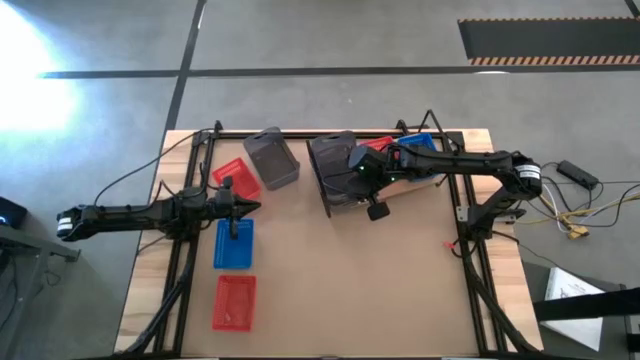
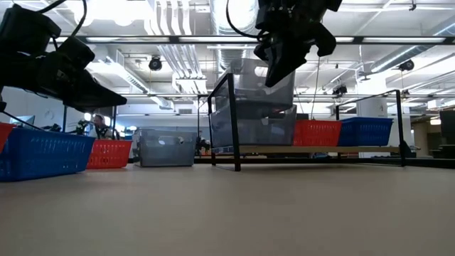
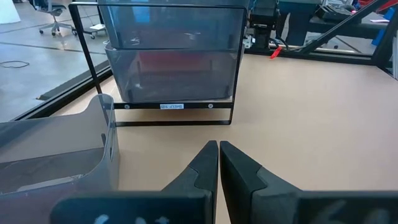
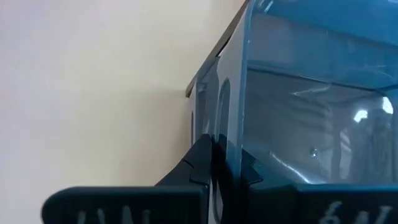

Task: Stack baskets on shelf by color
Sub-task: Stack the bottom black bin on the other black bin on the shelf, then stack the bottom red bin on the other red bin on the shelf

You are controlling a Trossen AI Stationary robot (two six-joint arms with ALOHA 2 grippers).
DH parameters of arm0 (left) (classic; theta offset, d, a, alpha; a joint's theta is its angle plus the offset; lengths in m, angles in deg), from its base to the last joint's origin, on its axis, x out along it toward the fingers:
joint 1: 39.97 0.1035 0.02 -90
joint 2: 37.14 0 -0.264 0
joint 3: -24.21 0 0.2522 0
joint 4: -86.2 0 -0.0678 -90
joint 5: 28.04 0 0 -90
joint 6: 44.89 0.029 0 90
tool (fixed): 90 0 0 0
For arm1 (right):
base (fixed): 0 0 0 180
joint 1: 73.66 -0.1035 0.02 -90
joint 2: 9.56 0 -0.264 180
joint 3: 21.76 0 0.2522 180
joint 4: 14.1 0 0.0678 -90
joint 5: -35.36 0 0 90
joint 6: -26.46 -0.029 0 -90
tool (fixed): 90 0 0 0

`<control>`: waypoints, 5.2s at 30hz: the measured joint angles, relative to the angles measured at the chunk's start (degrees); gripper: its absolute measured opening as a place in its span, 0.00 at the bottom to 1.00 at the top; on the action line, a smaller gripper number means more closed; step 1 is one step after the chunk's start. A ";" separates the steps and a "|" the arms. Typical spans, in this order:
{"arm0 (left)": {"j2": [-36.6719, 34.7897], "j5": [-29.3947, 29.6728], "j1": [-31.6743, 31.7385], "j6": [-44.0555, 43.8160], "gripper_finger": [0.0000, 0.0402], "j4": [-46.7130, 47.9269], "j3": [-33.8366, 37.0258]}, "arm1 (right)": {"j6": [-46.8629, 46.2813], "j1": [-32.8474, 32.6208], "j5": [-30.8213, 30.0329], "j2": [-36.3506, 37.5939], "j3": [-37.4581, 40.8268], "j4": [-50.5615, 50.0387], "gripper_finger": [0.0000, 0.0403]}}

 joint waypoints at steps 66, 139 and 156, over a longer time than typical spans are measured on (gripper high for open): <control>-0.04 0.00 0.01 0.00 0.00 0.01 0.00 | -7.84 -0.34 -8.03 -8.70 1.01 3.96 0.28; 0.76 -17.56 0.13 20.74 0.00 -35.72 0.00 | -36.43 -36.78 -32.57 -7.96 38.09 80.42 0.29; 20.18 -14.48 -5.83 -5.55 0.00 -17.62 -26.75 | -44.62 -55.08 -55.80 -0.25 43.74 73.26 0.29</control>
